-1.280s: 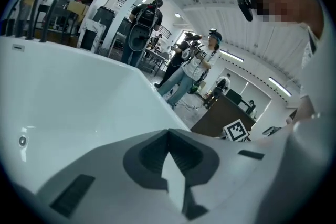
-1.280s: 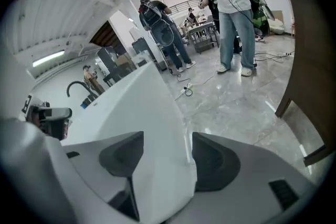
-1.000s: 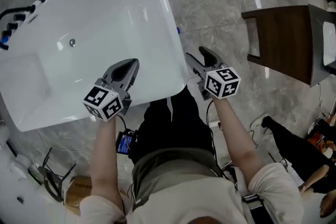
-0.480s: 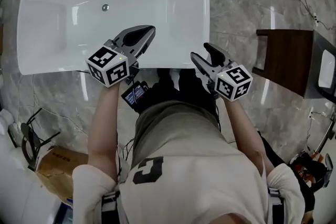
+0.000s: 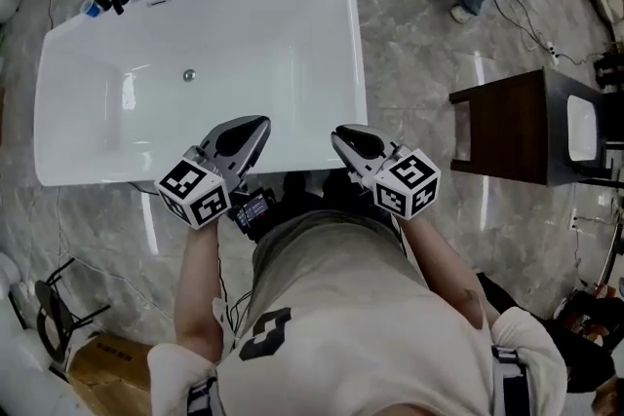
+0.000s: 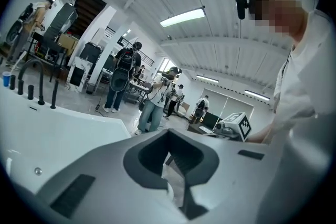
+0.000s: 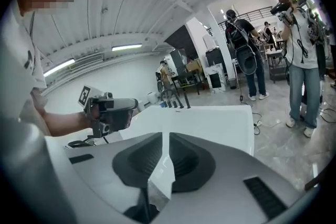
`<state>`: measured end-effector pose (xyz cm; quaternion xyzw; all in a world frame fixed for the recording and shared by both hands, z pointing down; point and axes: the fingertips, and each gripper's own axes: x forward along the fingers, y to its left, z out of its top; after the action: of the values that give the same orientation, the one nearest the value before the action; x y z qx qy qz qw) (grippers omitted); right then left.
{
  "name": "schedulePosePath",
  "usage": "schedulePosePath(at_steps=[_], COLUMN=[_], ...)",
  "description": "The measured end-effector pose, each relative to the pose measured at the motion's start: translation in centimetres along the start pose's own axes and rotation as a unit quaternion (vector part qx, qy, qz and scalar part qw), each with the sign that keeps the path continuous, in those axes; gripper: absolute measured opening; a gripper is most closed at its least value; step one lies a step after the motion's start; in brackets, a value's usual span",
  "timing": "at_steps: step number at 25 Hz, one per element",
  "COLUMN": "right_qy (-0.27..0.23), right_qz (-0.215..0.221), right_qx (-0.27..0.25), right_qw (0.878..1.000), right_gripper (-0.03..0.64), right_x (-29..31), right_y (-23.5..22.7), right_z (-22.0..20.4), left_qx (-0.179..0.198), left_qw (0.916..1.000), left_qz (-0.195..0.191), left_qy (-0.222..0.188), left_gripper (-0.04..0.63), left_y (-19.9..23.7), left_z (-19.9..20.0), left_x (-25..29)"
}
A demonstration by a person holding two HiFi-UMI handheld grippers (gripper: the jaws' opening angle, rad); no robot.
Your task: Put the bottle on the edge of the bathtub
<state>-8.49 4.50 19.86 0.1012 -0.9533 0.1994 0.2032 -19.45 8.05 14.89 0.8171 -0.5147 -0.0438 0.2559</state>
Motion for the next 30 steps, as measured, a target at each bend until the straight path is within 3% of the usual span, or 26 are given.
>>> schedulePosePath(at_steps=[9,18,30], right_qy=[-0.019,-0.062,-0.1], right_qz=[-0.002,-0.039,-0.029], right_qx=[0.014,0.012,0.02], right_qw=[1.0,0.997,0.994], right_gripper=[0.038,0.038,0.038], right_x=[-5.2,-7.0,-12.3], right_y=[-0.8,-0.3,-0.9], right_z=[3.7,6.0,5.8], left_qx=[0.032,0.041,0.07], left_qw=[0.9994,0.9971,0.9927], left_qz=[-0.008,-0.062,-0.091], left_qy=[-0.009,0.019,0.039], left_gripper=[0.055,0.055,0.055], left_y=[-5.3,-6.1,-11.7], left_z=[4.0,2.8,2.7], left_x=[4.2,6.5,9.8])
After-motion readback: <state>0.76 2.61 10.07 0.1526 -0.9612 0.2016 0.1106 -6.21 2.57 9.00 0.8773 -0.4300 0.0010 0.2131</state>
